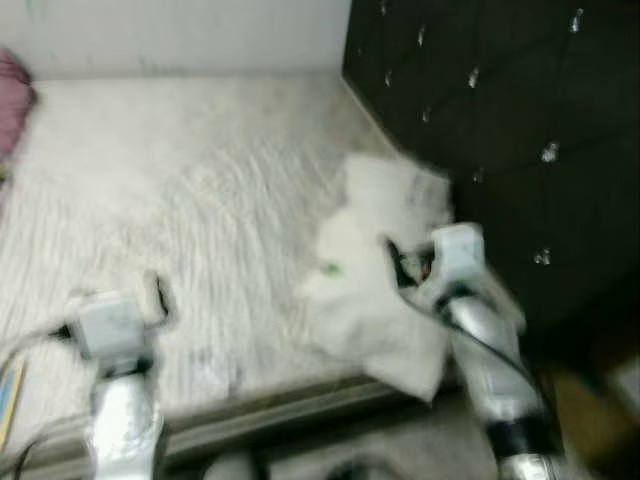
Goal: Clean up the room
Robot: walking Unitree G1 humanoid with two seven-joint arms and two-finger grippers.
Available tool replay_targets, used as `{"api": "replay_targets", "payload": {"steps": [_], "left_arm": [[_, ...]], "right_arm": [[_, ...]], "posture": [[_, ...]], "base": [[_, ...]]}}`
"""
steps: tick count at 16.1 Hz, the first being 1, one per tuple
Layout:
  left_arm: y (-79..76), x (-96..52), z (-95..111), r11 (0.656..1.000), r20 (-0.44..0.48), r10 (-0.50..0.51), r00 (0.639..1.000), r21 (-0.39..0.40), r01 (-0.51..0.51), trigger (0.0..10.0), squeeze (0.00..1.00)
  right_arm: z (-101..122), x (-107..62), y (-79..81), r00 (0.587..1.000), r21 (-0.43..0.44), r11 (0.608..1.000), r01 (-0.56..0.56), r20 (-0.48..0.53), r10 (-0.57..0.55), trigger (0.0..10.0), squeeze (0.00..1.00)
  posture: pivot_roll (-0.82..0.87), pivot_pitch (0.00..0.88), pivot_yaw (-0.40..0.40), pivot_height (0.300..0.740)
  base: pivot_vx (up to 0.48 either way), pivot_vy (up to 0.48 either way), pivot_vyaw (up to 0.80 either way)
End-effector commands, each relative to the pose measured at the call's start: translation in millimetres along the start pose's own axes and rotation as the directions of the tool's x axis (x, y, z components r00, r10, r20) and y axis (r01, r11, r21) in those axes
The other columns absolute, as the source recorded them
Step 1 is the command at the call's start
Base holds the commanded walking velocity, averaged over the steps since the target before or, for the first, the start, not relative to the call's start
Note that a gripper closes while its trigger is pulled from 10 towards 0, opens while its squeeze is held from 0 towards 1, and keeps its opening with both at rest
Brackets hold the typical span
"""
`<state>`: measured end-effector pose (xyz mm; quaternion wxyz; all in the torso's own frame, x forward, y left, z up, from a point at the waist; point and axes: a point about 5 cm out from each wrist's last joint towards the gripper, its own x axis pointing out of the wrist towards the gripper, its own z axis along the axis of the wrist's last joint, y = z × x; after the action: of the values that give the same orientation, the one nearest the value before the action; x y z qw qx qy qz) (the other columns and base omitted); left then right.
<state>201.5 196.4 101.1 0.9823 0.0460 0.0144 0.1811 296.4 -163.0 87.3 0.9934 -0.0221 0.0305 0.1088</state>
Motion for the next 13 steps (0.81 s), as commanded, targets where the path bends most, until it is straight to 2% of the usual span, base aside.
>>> {"api": "replay_targets", "payload": {"steps": [1,6,7,10,13], "left_arm": [[4.0,1.2,2.9,1.0,0.016,0.007,1.0,0.015,-0.007,10.0,0.0],[3.2,1.4,3.8,1.0,0.018,-0.005,1.0,0.028,0.005,10.0,0.0],[2.8,1.3,3.7,1.0,0.019,-0.011,1.0,0.03,0.01,10.0,0.0],[2.3,0.7,3.3,0.999,0.018,-0.015,1.0,0.033,0.014,10.0,0.0],[1.9,0.3,3.4,0.999,0.02,-0.018,1.0,0.033,0.017,10.0,0.0]], "right_arm": [[4.9,2.4,3.6,1.0,0.007,1.0,-0.015,0.02,0.014,10.0,0.0],[5.5,2.6,4.3,0.999,-0.017,1.0,-0.026,0.024,0.027,10.0,0.0],[6.3,2.1,5.4,0.999,-0.021,0.999,-0.037,0.032,0.037,10.0,0.0],[5.8,1.6,5.7,0.999,-0.019,0.999,-0.034,0.029,0.034,10.0,0.0],[4.7,1.4,5.0,0.999,-0.017,0.999,-0.031,0.022,0.031,10.0,0.0]], "posture": [[0.06,0.037,-0.067,0.74],[0.05,0.048,-0.066,0.74],[0.05,0.048,-0.066,0.74],[0.05,0.049,-0.067,0.74],[0.05,0.051,-0.067,0.74]], "base": [[0.0,0.0,0.0],[0.0,0.0,0.0],[0.0,0.0,0.78],[0.0,-0.269,0.69],[0.0,-0.274,0.0]]}}
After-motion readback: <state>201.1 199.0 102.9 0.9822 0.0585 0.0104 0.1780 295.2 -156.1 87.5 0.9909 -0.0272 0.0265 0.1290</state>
